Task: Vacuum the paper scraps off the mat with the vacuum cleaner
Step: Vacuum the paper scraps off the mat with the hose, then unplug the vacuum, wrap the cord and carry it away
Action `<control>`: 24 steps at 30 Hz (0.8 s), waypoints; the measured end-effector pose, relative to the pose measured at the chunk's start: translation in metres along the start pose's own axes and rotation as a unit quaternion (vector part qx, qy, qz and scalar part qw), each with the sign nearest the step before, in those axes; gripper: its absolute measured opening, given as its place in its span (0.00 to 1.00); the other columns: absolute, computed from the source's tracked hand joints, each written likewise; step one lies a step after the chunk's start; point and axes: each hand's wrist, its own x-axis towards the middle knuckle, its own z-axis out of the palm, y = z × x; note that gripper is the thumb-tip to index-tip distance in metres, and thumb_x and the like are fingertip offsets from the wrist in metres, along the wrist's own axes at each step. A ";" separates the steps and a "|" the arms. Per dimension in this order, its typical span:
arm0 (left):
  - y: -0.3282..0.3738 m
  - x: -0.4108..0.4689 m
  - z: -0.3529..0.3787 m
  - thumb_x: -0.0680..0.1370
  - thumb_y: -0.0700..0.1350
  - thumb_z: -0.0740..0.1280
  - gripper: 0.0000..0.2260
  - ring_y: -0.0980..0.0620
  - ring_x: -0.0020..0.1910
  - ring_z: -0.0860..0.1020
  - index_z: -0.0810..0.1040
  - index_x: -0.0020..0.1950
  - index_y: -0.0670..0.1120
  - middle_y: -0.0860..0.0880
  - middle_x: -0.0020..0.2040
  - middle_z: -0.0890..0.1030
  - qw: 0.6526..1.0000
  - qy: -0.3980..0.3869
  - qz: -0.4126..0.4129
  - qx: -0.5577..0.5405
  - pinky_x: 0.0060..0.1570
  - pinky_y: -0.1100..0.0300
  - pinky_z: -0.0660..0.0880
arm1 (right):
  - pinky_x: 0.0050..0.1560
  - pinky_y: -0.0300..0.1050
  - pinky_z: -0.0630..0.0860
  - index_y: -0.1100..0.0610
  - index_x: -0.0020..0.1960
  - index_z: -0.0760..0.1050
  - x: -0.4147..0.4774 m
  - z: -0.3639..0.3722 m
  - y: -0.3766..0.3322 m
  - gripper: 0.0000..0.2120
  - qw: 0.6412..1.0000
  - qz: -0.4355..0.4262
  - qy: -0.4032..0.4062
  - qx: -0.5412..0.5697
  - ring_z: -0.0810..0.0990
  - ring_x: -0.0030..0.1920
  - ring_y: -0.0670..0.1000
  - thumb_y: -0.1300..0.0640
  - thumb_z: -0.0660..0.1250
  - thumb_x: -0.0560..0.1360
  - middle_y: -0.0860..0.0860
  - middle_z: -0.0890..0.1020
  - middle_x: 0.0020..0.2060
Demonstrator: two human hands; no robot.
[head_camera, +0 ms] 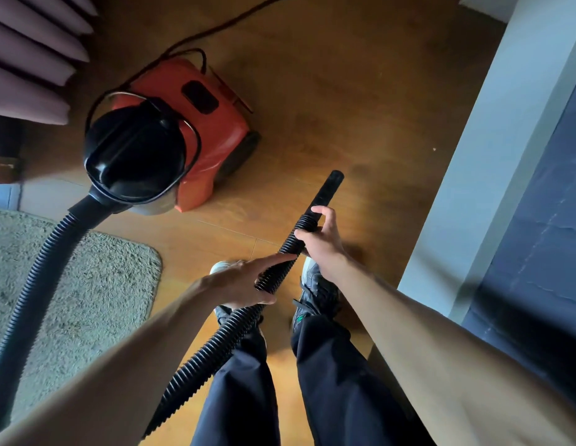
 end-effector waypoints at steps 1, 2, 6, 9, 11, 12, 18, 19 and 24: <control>-0.002 0.003 0.000 0.75 0.55 0.73 0.40 0.43 0.57 0.79 0.46 0.68 0.83 0.44 0.68 0.77 1.000 0.000 -0.002 0.004 0.56 0.44 0.77 | 0.56 0.61 0.80 0.42 0.61 0.65 0.004 0.002 0.001 0.25 1.000 -0.001 -0.002 0.006 0.82 0.53 0.58 0.64 0.68 0.71 0.55 0.80 0.53; -0.002 0.004 0.001 0.75 0.55 0.73 0.40 0.43 0.60 0.78 0.46 0.68 0.82 0.45 0.68 0.77 1.000 0.000 -0.004 0.008 0.57 0.45 0.77 | 0.56 0.61 0.79 0.43 0.61 0.65 0.006 0.003 0.000 0.25 1.000 0.001 -0.005 0.005 0.82 0.53 0.58 0.64 0.67 0.71 0.55 0.80 0.53; -0.002 0.006 0.002 0.76 0.52 0.73 0.40 0.48 0.65 0.75 0.49 0.73 0.76 0.52 0.74 0.71 1.000 -0.009 -0.002 -0.015 0.62 0.51 0.74 | 0.58 0.60 0.79 0.43 0.62 0.65 0.012 0.004 0.002 0.25 1.000 0.018 -0.015 0.009 0.81 0.54 0.57 0.66 0.66 0.72 0.54 0.79 0.52; 0.000 0.006 0.000 0.77 0.51 0.72 0.38 0.51 0.53 0.77 0.51 0.76 0.70 0.51 0.72 0.73 1.000 -0.016 0.004 -0.021 0.51 0.59 0.73 | 0.57 0.60 0.80 0.41 0.61 0.65 0.017 0.004 0.003 0.25 0.999 0.035 -0.021 0.007 0.81 0.54 0.58 0.65 0.66 0.72 0.55 0.79 0.53; 0.000 0.007 -0.001 0.77 0.51 0.72 0.38 0.52 0.50 0.75 0.51 0.77 0.69 0.50 0.67 0.76 1.000 -0.015 0.005 -0.006 0.47 0.61 0.69 | 0.56 0.60 0.80 0.40 0.60 0.63 0.018 0.006 0.000 0.25 0.998 0.053 -0.028 -0.016 0.81 0.53 0.58 0.64 0.66 0.71 0.56 0.78 0.56; 0.000 0.007 -0.002 0.77 0.51 0.72 0.38 0.53 0.49 0.74 0.52 0.77 0.69 0.50 0.65 0.77 1.000 -0.016 0.000 0.000 0.46 0.62 0.68 | 0.56 0.59 0.80 0.39 0.60 0.62 0.016 0.008 -0.005 0.26 0.997 0.061 -0.020 -0.048 0.81 0.53 0.58 0.62 0.66 0.71 0.55 0.77 0.58; 0.000 0.002 -0.004 0.77 0.51 0.71 0.38 0.50 0.49 0.76 0.51 0.77 0.69 0.51 0.54 0.77 1.000 -0.028 0.000 -0.012 0.47 0.59 0.71 | 0.63 0.49 0.66 0.54 0.72 0.60 0.013 0.030 -0.077 0.31 0.925 -0.187 0.109 -0.312 0.67 0.67 0.59 0.59 0.69 0.73 0.58 0.66 0.69; 0.000 0.003 -0.004 0.77 0.50 0.71 0.37 0.51 0.49 0.75 0.52 0.78 0.67 0.52 0.53 0.75 1.000 -0.024 0.005 -0.016 0.47 0.60 0.69 | 0.65 0.48 0.66 0.56 0.73 0.61 0.014 0.039 -0.095 0.31 0.908 -0.249 0.092 -0.325 0.67 0.68 0.58 0.60 0.70 0.74 0.58 0.67 0.70; -0.009 0.007 0.005 0.76 0.50 0.73 0.38 0.50 0.64 0.74 0.52 0.74 0.72 0.51 0.73 0.71 0.998 -0.015 -0.012 -0.055 0.60 0.57 0.70 | 0.74 0.51 0.62 0.60 0.78 0.54 0.017 0.091 -0.168 0.37 0.830 -0.398 -0.035 -0.389 0.63 0.74 0.58 0.60 0.69 0.75 0.59 0.63 0.75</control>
